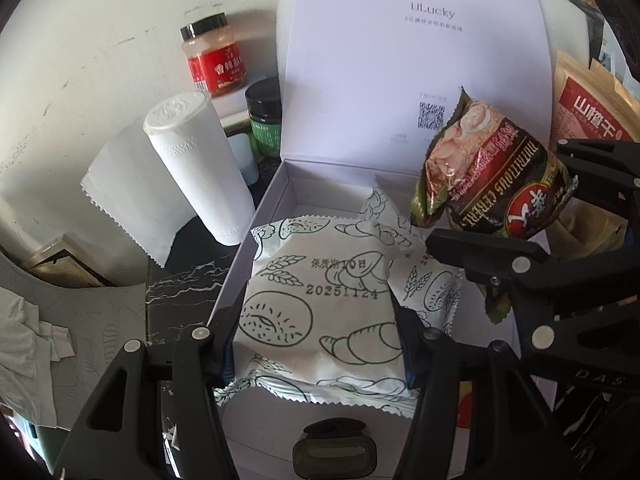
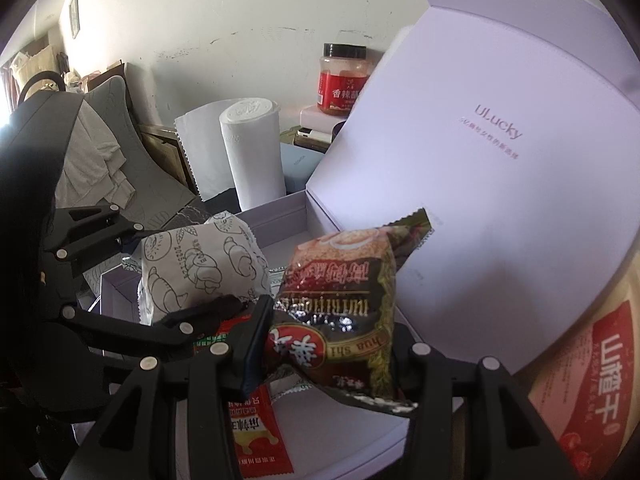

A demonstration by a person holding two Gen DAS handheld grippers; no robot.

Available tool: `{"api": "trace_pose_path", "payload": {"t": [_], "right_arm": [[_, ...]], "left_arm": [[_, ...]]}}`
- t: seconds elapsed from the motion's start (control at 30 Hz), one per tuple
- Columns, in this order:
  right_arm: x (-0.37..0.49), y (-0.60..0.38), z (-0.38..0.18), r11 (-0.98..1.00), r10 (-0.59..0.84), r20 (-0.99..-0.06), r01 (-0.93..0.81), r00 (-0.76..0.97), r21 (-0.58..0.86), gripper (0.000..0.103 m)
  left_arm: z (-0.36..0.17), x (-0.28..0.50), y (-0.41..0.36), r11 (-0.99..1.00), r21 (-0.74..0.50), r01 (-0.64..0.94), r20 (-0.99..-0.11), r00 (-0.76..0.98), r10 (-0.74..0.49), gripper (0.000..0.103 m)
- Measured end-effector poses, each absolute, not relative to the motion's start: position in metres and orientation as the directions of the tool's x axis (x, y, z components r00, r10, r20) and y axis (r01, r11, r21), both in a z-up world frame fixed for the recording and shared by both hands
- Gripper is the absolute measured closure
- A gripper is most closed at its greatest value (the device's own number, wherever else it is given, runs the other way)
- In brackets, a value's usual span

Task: Organize objects
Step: 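Lower the pastry packet with the left gripper into the box while the right gripper lowers the cereal packet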

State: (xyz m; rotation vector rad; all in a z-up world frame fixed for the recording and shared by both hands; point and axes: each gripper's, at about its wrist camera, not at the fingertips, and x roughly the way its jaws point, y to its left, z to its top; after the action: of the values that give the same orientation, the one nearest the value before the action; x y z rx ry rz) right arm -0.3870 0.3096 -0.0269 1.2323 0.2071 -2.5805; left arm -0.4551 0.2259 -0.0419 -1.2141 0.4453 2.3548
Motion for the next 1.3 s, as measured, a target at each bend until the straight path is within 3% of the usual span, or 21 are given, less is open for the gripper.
{"api": "trace_pose_path", "payload": {"t": [0.9,1.0,1.3], "right_arm": [[-0.411,0.290,-0.061,-0.959,-0.143,-0.838,0.282,-0.526,-0.013,0.054],[-0.411,0.291,-0.060,-0.962,-0.143,-0.838,0.274,-0.526,-0.008,0.045],[-0.406,0.293,-0.048,-0.965,-0.141,-0.825,0.263,-0.547,-0.009,0.032]], "left_arm": [[-0.085,-0.477,0.224,-0.844,0.040,-0.534,-0.871,-0.433,0.233,0.046],[-0.085,-0.475,0.224,-0.847,0.048,-0.530,-0.866,-0.445,0.230,0.046],[-0.072,-0.470,0.219,-0.856,0.040,-0.516,-0.839,-0.482,0.252,0.042]]}}
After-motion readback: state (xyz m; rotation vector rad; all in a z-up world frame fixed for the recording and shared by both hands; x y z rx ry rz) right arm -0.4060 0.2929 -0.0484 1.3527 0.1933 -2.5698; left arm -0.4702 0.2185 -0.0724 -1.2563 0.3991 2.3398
